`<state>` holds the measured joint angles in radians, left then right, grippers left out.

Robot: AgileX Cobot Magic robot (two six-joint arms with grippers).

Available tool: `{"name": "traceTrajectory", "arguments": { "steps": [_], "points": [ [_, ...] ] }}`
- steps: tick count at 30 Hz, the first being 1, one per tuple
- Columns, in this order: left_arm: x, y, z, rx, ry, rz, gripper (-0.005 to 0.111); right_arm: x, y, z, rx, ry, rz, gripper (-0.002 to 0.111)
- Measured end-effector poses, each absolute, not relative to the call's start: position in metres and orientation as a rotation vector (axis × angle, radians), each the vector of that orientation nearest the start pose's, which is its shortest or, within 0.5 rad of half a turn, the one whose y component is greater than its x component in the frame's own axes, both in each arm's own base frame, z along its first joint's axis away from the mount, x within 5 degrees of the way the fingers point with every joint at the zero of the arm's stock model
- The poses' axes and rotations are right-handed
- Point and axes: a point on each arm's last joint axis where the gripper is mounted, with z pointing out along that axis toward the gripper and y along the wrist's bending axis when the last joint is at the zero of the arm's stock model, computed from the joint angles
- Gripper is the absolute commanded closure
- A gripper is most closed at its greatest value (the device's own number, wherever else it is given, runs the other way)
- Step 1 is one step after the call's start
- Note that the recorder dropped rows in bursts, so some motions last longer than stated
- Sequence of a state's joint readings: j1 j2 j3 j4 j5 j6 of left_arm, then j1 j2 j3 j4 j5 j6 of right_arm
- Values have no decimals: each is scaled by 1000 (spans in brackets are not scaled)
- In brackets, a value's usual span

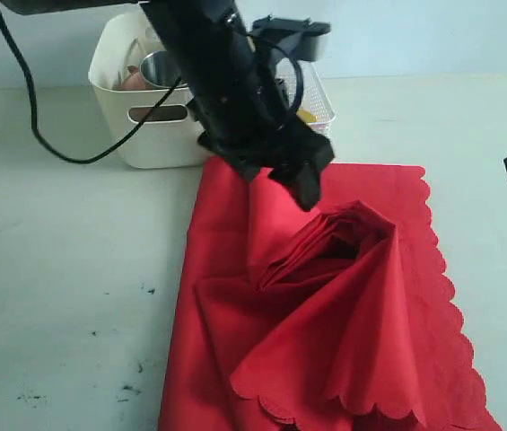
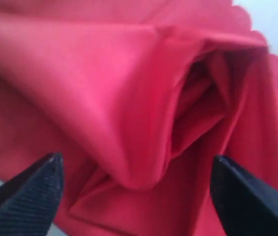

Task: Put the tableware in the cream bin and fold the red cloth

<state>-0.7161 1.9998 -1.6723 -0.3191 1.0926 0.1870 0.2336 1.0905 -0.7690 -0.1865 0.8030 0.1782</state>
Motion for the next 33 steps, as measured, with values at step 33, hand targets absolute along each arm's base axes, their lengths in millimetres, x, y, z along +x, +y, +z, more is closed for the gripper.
{"name": "traceTrajectory", "arguments": {
  "steps": [33],
  "points": [
    [377, -296, 217, 524, 2445, -1884, 29, 193, 59, 274, -324, 2605, 275, 108]
  ]
}}
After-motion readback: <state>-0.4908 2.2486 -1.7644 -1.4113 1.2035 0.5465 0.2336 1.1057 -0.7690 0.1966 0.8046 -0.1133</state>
